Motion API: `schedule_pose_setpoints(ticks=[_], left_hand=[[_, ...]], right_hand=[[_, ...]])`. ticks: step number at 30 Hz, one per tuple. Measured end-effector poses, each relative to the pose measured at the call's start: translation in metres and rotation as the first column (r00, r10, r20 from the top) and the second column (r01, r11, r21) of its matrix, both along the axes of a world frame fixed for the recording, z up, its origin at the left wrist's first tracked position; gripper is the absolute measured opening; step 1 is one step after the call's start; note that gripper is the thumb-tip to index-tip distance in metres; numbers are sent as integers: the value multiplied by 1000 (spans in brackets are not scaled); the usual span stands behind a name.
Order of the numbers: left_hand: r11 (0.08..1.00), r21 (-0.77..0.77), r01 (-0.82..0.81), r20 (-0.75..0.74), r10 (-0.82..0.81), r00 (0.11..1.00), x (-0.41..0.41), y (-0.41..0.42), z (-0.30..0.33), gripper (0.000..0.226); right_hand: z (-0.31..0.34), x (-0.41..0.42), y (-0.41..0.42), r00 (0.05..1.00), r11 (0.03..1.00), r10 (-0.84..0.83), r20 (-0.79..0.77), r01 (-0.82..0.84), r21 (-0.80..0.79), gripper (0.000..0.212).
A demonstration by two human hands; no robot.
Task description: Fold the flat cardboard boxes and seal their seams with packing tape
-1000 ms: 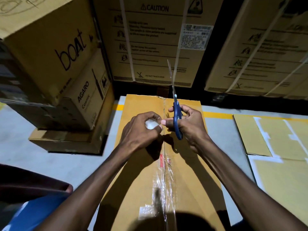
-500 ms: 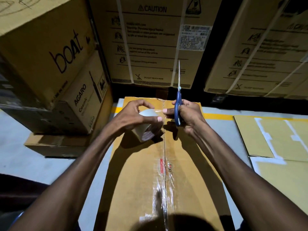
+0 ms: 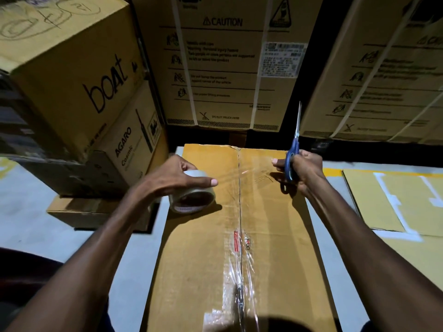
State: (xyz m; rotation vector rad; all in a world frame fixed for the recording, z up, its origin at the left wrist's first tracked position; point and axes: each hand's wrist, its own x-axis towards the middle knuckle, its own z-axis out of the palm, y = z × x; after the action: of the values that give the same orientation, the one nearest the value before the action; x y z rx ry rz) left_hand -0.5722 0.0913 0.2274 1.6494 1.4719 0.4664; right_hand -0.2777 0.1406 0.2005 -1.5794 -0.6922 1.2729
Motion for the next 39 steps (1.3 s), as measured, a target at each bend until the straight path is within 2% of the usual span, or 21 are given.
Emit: schedule_pose_setpoints(ticks=[3,6,8,13,15,17,19,20,22,25,27,29,31,33,35,39], left_hand=[[998,-11,-62,9,62,998,-16,3,-1,106],[993,0,-116,-22,116,993,-42,4,-7,119],[993,6,-121,-38,121,992,-49,4,-14,117],[994,77,-76,48,73,996,-53,18,-7,79],[991,94,-95,36,92,995,-60,30,-10,76],[985,113,-132,-22,135,991,-63,41,-18,85],[968,193,-159,-192,196,962,-65,55,-22,102],[959,225,-169,-275,229,934,-64,61,-22,101],[950,244,-194,-323,268,908,-68,77,-22,99],[959,199,-201,-171,236,956,-76,100,-23,98],[968,107,-228,-39,233,972,-80,113,-27,73],[957,88,-278,-12,280,960,-81,120,-33,58],[931,177,-319,-160,347,924,-82,129,-43,70],[906,250,-342,-326,411,852,-80,131,-48,90],[909,256,-329,-374,407,834,-77,134,-47,106],[926,236,-294,-383,366,848,-72,144,-46,118]], right_hand=[[0,16,2,998,998,-59,38,59,-1,31],[1,36,1,990,992,-125,66,125,13,28],[0,41,-1,989,992,-127,77,125,22,29],[2,42,9,987,987,-158,15,158,23,29],[0,42,16,981,981,-193,23,192,37,30],[-5,41,23,972,972,-232,34,230,52,29],[-10,39,30,967,966,-254,34,252,56,29],[-12,39,34,966,965,-258,37,255,62,29],[-12,40,44,967,966,-249,46,245,82,30],[-16,45,59,972,971,-224,74,216,98,30],[-24,47,66,966,969,-237,99,227,100,29],[-32,49,72,959,962,-263,105,254,98,28],[-37,49,76,953,956,-284,104,274,103,27],[-40,48,80,954,955,-284,92,273,113,28],[-43,50,81,958,958,-276,74,269,99,31],[-49,57,83,966,966,-259,2,259,22,39]])
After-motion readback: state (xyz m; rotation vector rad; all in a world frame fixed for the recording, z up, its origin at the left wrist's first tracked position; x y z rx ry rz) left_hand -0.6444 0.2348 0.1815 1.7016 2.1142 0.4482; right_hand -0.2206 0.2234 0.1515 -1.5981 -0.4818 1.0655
